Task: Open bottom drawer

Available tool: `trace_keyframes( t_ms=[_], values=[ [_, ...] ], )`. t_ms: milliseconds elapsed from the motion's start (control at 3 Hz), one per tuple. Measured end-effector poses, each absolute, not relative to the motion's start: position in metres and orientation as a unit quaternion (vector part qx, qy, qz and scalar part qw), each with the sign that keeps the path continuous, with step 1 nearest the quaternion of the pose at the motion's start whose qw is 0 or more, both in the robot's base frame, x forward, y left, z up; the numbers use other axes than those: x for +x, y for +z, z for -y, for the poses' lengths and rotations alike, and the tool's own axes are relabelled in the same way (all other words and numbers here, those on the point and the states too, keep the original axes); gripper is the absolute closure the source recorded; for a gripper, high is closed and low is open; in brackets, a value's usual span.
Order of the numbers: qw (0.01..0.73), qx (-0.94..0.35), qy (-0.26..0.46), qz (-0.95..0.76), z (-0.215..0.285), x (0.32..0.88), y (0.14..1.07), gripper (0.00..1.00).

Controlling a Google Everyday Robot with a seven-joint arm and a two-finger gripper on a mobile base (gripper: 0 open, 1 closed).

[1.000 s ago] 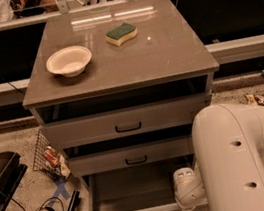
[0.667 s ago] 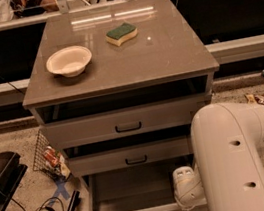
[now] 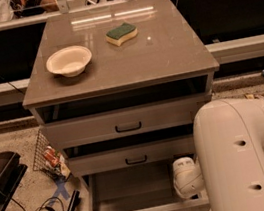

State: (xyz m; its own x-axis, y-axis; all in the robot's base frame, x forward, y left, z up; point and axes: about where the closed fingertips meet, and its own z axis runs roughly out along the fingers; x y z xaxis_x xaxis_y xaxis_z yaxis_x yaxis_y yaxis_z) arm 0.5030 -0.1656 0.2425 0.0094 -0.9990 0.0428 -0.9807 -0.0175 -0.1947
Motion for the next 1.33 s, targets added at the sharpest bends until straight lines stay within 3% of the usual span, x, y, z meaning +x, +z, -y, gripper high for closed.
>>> trace_keyframes(
  t_ms=[667,1333],
  values=[
    [0.146,-0.687,-0.004,-0.712,0.161,0.520,0.188,1.00],
    [0.151,-0.688,0.014,-0.710,0.146,0.513,0.181,1.00]
  ],
)
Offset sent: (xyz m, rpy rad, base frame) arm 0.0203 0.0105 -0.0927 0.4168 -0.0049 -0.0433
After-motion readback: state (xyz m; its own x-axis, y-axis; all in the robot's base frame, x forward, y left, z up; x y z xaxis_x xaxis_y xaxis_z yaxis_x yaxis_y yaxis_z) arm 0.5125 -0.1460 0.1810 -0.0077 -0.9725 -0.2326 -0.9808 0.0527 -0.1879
